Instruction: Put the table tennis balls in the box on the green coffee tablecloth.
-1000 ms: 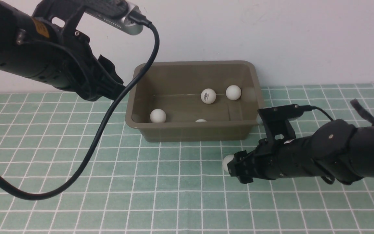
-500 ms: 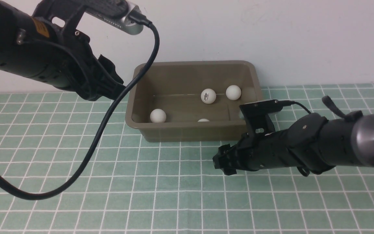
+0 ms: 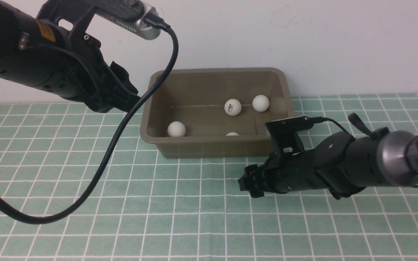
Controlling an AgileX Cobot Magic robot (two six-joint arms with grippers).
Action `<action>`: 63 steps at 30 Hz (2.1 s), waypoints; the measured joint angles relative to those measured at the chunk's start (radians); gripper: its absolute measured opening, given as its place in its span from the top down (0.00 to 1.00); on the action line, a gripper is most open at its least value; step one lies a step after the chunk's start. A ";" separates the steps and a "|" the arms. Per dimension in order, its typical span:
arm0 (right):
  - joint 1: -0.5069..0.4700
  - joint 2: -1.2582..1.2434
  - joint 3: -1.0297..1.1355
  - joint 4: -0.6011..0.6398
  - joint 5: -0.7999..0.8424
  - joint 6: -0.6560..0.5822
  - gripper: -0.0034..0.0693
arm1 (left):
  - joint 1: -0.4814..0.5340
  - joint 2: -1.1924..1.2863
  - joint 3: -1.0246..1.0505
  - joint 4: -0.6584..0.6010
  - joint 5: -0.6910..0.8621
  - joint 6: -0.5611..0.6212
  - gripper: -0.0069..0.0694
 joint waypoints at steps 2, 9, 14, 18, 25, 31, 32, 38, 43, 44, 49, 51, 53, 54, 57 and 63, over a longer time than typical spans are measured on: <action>0.000 -0.001 0.000 -0.025 0.023 0.000 0.45 | 0.000 0.000 0.000 0.000 0.000 0.000 0.53; 0.003 -0.059 0.012 -0.139 0.174 0.025 0.45 | 0.000 0.000 0.000 0.000 0.002 0.000 0.53; 0.004 -0.150 0.035 -0.213 0.212 0.060 0.45 | 0.000 0.000 0.000 0.000 0.003 0.003 0.53; 0.004 -0.246 0.040 -0.267 0.259 0.092 0.45 | 0.000 0.000 0.000 0.000 0.003 0.010 0.53; 0.004 -0.379 0.040 -0.303 0.255 0.101 0.45 | 0.000 0.000 0.000 0.000 0.003 0.015 0.53; 0.004 -0.389 0.012 -0.306 0.114 0.058 0.45 | 0.000 0.000 0.000 0.000 0.003 0.015 0.53; 0.003 -0.379 -0.007 -0.306 0.098 0.042 0.45 | 0.000 0.000 0.000 0.000 0.003 0.015 0.53; -0.015 -0.307 -0.093 -0.305 0.077 -0.010 0.45 | 0.000 0.000 0.000 0.000 0.003 0.015 0.53; -0.051 -0.180 -0.212 -0.303 0.074 -0.023 0.45 | 0.000 0.000 0.000 0.000 0.003 0.015 0.53; -0.056 -0.166 -0.223 -0.303 0.075 -0.023 0.45 | 0.000 0.000 0.000 0.000 0.003 0.015 0.53; -0.097 -0.066 -0.312 -0.303 0.106 -0.023 0.45 | 0.000 0.000 0.000 0.000 0.003 0.015 0.53; -0.108 -0.039 -0.334 -0.303 0.126 -0.023 0.45 | 0.000 0.000 0.000 0.000 0.003 0.015 0.53; -0.117 -0.021 -0.347 -0.303 0.138 -0.027 0.45 | 0.000 0.000 0.000 0.000 0.003 0.015 0.53; -0.118 -0.017 -0.349 -0.303 0.139 -0.030 0.45 | 0.000 0.000 0.000 0.000 0.003 0.015 0.53; -0.122 -0.014 -0.352 -0.303 0.142 -0.051 0.45 | 0.000 0.000 0.000 -0.001 0.003 0.015 0.53; -0.122 -0.014 -0.354 -0.304 0.105 -0.073 0.33 | 0.000 0.000 0.000 -0.005 0.003 0.015 0.53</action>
